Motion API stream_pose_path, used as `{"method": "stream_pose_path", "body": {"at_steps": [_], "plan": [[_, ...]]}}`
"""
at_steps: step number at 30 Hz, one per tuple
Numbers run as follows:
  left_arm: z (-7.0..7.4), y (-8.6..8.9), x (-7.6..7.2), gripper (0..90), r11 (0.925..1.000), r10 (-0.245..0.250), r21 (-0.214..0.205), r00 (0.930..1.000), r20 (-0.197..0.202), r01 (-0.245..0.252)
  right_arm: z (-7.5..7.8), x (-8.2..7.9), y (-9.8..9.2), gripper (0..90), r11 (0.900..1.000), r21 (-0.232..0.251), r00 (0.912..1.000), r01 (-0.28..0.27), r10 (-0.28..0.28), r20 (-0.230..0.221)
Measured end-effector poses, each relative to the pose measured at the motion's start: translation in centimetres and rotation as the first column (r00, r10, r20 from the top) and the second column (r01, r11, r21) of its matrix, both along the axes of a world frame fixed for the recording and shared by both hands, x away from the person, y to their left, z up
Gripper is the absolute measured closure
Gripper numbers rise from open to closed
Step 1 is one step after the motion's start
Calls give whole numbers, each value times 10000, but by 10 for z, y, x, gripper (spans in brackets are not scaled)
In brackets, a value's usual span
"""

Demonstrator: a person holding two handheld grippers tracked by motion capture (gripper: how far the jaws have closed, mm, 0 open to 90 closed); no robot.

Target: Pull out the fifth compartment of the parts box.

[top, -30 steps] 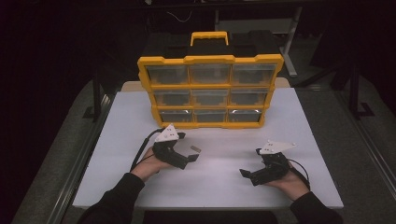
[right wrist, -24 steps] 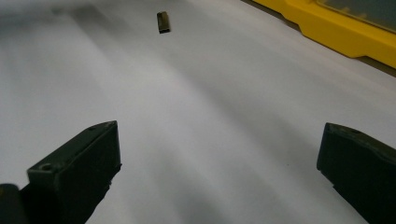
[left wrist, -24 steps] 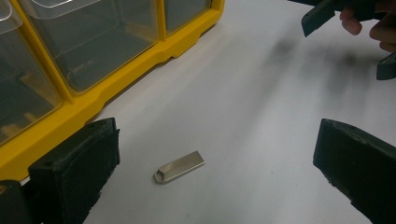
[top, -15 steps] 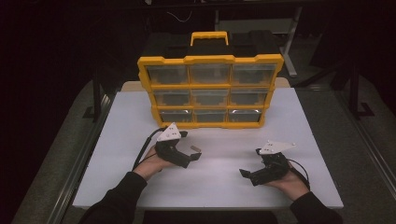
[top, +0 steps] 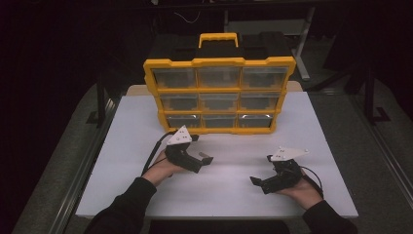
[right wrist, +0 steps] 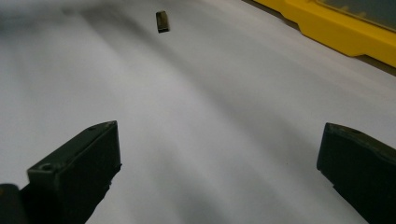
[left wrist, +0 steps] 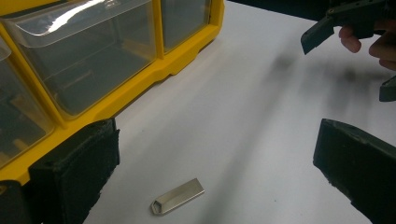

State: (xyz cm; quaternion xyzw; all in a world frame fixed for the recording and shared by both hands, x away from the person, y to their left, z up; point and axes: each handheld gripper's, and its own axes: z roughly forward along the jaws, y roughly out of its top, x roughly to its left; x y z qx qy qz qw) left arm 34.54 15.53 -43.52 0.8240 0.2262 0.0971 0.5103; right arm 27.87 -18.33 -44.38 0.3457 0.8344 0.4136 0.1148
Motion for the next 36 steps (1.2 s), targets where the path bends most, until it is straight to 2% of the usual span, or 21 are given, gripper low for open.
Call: {"method": "stream_pose_path", "body": {"at_steps": [13,28,36], "plan": [[1,-7,5,0,10000,-5,18,10000,-12,5,-1,0,0,0,10000,2,10000,24,-24,-39],[2,-17,10,0,10000,-30,-40,9999,168,30,-1,1,0,0,10000,-6,10000,33,-33,-42],[2,-22,13,0,9999,-65,103,9996,273,62,-1,0,0,0,10000,-23,10000,59,-59,-42]]}}
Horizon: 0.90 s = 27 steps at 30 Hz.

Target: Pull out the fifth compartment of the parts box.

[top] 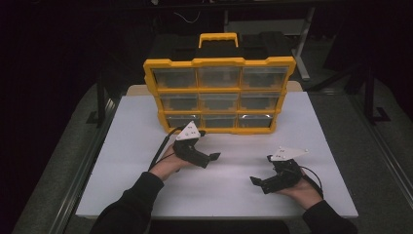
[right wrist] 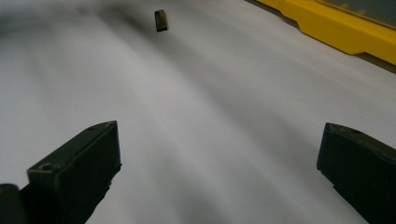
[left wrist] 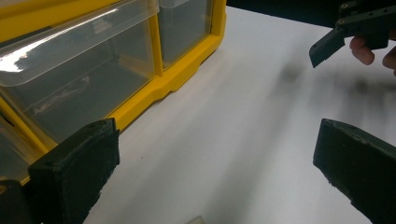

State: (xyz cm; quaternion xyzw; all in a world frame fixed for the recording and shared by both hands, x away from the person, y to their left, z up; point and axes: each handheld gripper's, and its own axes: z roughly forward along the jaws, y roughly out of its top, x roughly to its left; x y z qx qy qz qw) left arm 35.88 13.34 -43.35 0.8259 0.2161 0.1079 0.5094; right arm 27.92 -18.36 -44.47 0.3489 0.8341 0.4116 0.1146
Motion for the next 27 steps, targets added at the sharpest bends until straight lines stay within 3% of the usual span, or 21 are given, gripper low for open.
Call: {"method": "stream_pose_path", "body": {"at_steps": [9,15,24,27], "plan": [[-2,-3,-1,0,9999,-81,117,9999,73,80,-1,1,0,0,9999,-144,10000,-21,22,39],[-1,-7,-2,2,9999,-122,124,9992,384,117,0,-1,1,0,9999,-139,9999,-75,77,142],[2,-12,-3,2,9985,-201,538,9934,1131,141,1,-1,3,0,9998,-50,9996,-197,198,185],[1,-11,-2,2,9979,-211,628,9928,1181,137,1,-1,2,0,9998,-32,9997,-179,180,134]]}}
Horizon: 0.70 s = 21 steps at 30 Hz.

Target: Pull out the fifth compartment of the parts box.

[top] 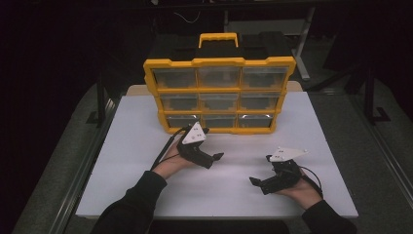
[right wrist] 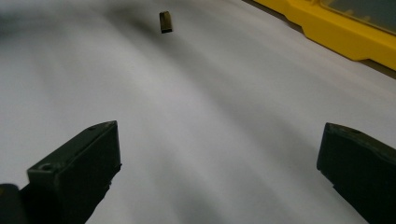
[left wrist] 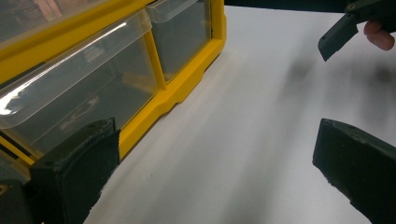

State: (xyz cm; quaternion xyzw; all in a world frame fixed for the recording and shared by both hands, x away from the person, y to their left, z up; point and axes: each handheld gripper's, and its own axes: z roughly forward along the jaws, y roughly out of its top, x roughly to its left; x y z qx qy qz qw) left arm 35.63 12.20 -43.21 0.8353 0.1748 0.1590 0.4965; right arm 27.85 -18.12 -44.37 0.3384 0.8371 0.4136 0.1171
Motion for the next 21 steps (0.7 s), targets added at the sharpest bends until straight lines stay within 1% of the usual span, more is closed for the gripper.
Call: {"method": "stream_pose_path", "body": {"at_steps": [3,10,14,18,21], "plan": [[-1,0,0,2,9999,-4,170,9999,140,2,0,0,0,0,10000,-2,10000,4,-4,10],[-1,-1,-3,2,9988,-58,485,9979,638,27,0,-1,-1,0,10000,17,10000,15,-15,-2],[-2,1,-4,2,9987,10,507,9973,729,-47,0,-1,-1,0,10000,9,10000,12,-12,1],[-3,2,-4,2,9978,-1,654,9964,847,-55,0,-1,-2,0,10000,15,10000,36,-36,7],[-4,2,-7,2,9965,-16,836,9943,1067,-73,0,-1,-2,0,10000,8,10000,45,-45,12]]}}
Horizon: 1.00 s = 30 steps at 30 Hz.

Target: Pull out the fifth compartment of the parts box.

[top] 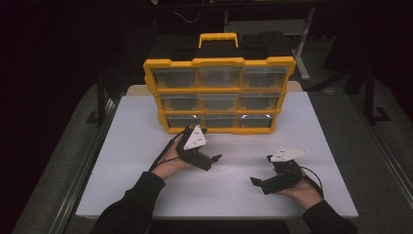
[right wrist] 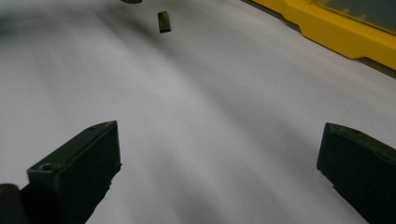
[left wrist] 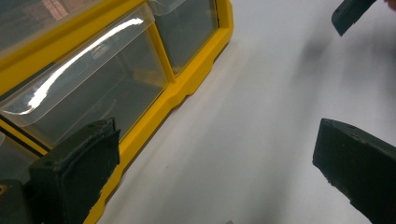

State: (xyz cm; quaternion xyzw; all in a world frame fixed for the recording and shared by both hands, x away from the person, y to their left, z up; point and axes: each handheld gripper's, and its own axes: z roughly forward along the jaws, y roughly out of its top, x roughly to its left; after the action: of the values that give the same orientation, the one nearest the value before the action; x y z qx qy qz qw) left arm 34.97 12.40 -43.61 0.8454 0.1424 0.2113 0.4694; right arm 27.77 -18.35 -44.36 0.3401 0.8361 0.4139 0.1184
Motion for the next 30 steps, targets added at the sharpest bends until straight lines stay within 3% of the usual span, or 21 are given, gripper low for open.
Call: {"method": "stream_pose_path", "body": {"at_steps": [30], "plan": [[-3,0,-7,2,9955,-135,942,9910,1330,9,-1,0,0,0,10000,-13,10000,15,-15,-7]]}}
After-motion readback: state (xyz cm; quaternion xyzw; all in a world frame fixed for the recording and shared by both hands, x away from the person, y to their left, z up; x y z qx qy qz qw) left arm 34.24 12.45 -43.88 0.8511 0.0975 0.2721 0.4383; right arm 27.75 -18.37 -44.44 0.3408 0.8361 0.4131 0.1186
